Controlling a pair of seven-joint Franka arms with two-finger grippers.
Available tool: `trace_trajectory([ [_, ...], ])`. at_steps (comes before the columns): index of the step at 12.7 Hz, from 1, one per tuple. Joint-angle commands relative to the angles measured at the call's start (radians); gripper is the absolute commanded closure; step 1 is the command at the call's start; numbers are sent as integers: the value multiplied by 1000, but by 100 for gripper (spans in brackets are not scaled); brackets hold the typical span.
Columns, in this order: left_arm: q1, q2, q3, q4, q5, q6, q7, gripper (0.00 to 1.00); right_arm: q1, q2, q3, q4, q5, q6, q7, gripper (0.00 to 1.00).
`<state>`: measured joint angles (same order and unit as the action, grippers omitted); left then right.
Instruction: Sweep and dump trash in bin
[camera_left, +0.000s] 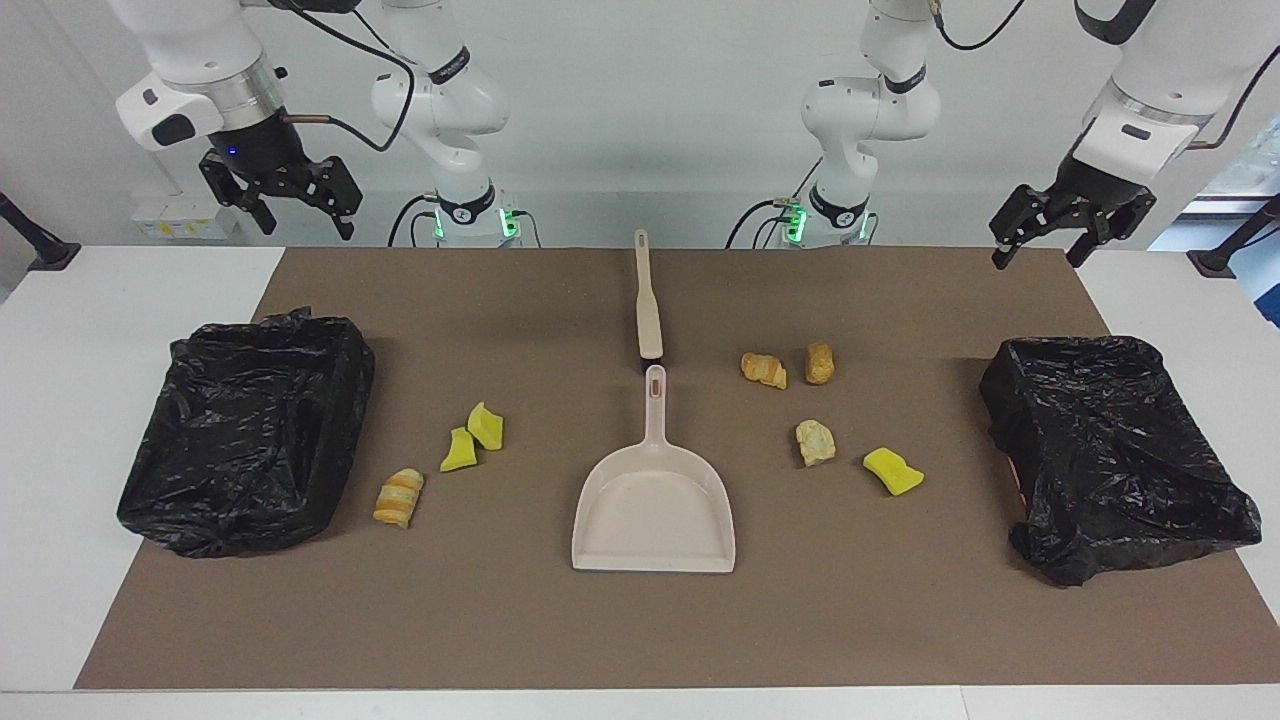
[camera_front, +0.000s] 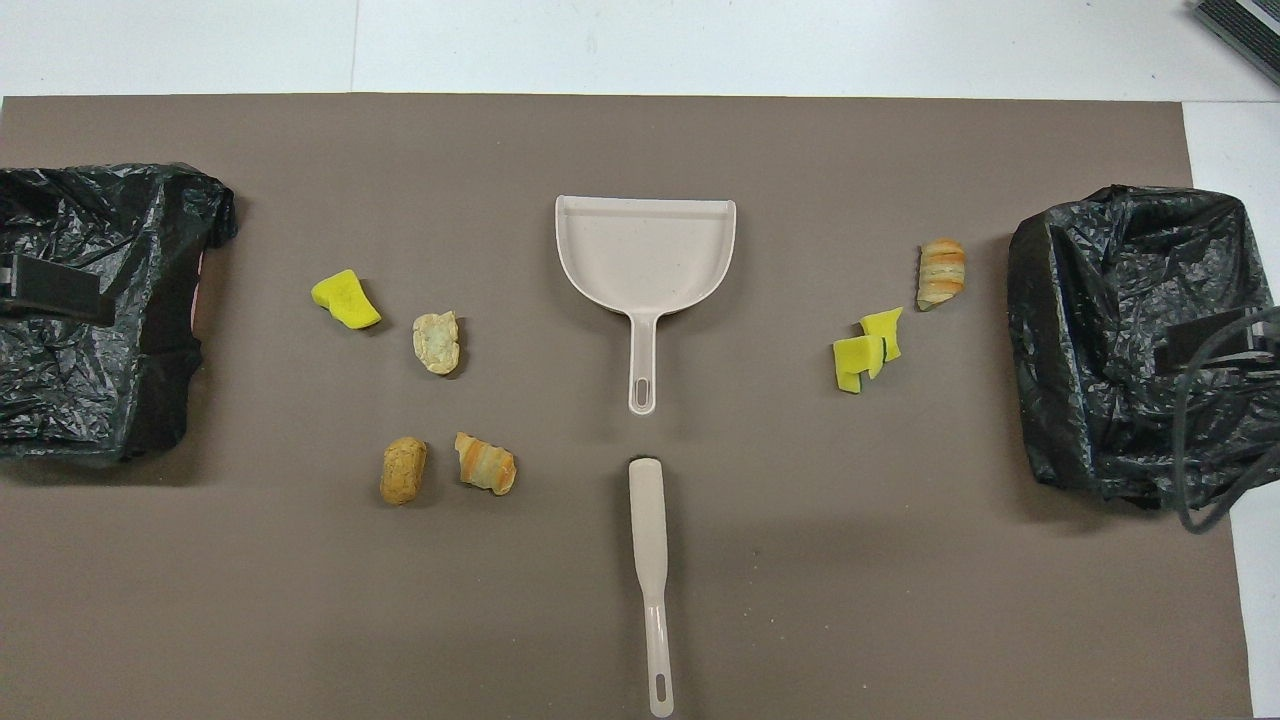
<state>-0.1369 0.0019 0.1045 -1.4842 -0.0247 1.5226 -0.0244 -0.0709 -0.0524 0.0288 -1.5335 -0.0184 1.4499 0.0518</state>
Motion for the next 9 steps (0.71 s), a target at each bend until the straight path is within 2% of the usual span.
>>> trace_trajectory([
  [1,8,-2,-3,15,-9,-21,9,0,0,-27,2,-27,15,-6,3,0],
  [9,-6,-2,-12,13,-9,-21,11,0,-3,-29,14,-30,3,-19,-10,0],
])
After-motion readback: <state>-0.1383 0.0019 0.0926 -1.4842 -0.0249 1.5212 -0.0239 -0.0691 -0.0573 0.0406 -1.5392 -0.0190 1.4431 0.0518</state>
